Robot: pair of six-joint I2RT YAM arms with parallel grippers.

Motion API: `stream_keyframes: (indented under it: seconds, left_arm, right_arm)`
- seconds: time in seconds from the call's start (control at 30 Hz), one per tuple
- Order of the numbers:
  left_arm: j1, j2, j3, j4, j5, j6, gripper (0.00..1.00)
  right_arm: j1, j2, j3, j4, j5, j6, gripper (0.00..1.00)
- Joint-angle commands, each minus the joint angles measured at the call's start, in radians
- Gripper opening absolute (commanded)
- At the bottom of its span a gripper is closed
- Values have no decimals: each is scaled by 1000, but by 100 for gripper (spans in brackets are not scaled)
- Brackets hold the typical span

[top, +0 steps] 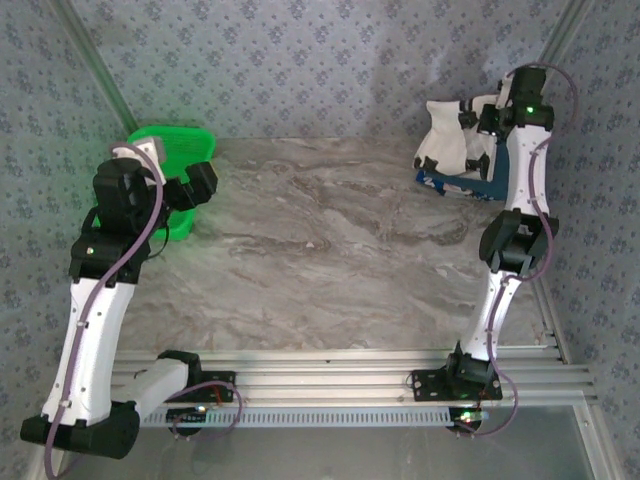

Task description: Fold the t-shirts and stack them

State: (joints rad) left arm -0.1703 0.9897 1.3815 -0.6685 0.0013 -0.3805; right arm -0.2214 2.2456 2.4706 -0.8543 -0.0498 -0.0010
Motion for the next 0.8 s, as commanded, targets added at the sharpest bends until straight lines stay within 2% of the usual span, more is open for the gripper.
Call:
stream_keyframes:
  seconds: [0.0, 0.2, 0.5, 0.53, 0.57, 0.6, 0.63, 0.67, 0.77]
  left_arm:
    - [-2, -22, 41, -51, -27, 17, 100]
    - [-2, -41, 36, -79, -44, 12, 100]
    - [-1, -61, 39, -107, -61, 18, 100]
    - [-1, -60, 40, -111, -63, 20, 100]
    - [-2, -60, 41, -115, -66, 20, 100]
    - [-2, -59, 42, -117, -67, 20, 100]
    - [-1, -58, 42, -120, -67, 20, 100]
    - [-2, -54, 43, -122, -60, 19, 100]
    - [-1, -44, 55, -133, -47, 19, 100]
  right_arm:
    - [2, 17, 24, 55, 2, -31, 0]
    - [15, 34, 39, 61, 149, -80, 0]
    - [53, 64, 32, 150, 501, -176, 2]
    - [57, 67, 23, 176, 541, -196, 12]
    - [59, 68, 11, 204, 571, -220, 37]
    - [59, 69, -3, 228, 603, -224, 56]
    - [54, 75, -12, 248, 638, -232, 68]
    - [46, 79, -11, 248, 655, -223, 74]
    - [23, 68, -3, 239, 663, -166, 80]
